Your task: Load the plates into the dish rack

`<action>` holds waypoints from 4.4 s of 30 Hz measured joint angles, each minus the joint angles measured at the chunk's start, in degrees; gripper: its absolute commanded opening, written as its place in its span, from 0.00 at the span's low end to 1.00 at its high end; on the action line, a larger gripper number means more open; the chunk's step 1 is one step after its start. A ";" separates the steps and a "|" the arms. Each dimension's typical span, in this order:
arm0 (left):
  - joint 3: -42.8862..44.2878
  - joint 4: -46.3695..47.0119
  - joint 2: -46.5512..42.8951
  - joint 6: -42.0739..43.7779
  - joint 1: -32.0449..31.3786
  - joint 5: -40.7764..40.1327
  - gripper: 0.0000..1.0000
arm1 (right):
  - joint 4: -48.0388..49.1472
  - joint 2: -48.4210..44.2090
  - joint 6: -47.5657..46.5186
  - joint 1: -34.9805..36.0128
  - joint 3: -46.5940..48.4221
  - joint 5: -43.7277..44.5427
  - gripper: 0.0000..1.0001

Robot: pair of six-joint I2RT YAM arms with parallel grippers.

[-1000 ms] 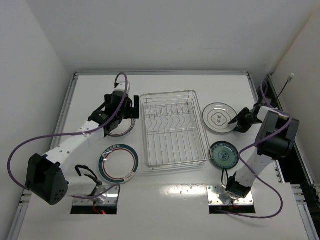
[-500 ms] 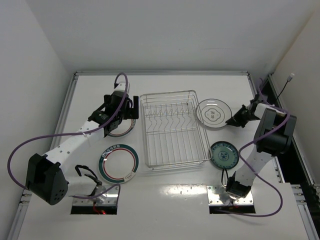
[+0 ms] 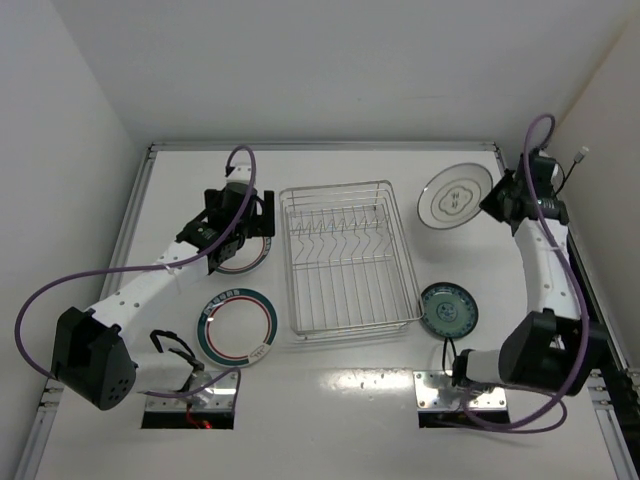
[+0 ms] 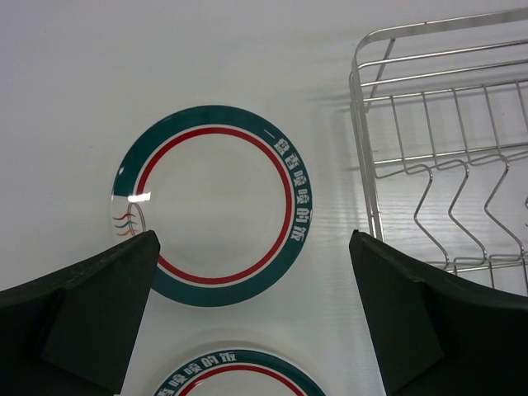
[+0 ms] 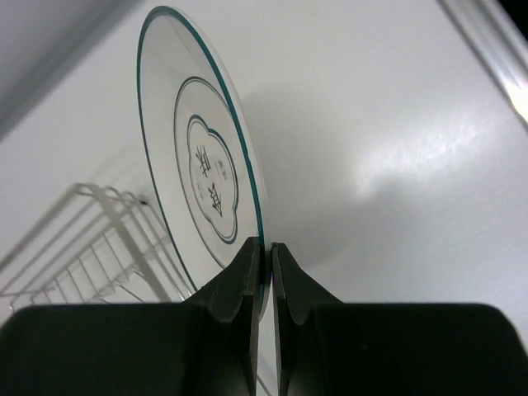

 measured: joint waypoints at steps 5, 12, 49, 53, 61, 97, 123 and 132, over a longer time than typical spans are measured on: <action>0.00 -0.13 0.00 -0.07 0.00 -2.58 1.00 | -1.51 -3.06 -1.49 6.56 7.69 8.63 0.00; 0.00 -0.42 0.00 -0.26 0.00 -5.60 1.00 | -4.98 -4.48 -4.81 16.76 8.92 17.84 0.00; 0.02 -1.03 0.00 -0.26 0.00 -8.52 1.00 | -4.39 16.48 -13.97 42.95 18.88 43.76 0.00; 0.00 -1.03 0.00 -0.28 0.00 -8.70 1.00 | -4.26 17.11 -14.45 44.11 19.32 44.87 0.00; 0.00 -1.03 0.00 -0.26 0.00 -8.79 1.00 | -4.26 18.53 -14.82 45.46 19.58 44.68 0.00; 0.02 -1.27 0.02 -0.26 0.00 -9.27 1.00 | -17.00 -3.74 -6.36 40.63 11.13 35.32 0.41; 9.79 -8.76 23.87 0.59 0.09 6.08 0.72 | -0.13 0.35 -13.66 23.76 -16.00 -3.91 0.26; 8.72 -8.76 20.94 -0.92 0.13 7.15 0.90 | -0.33 -9.40 -14.36 23.45 -15.82 -3.02 0.47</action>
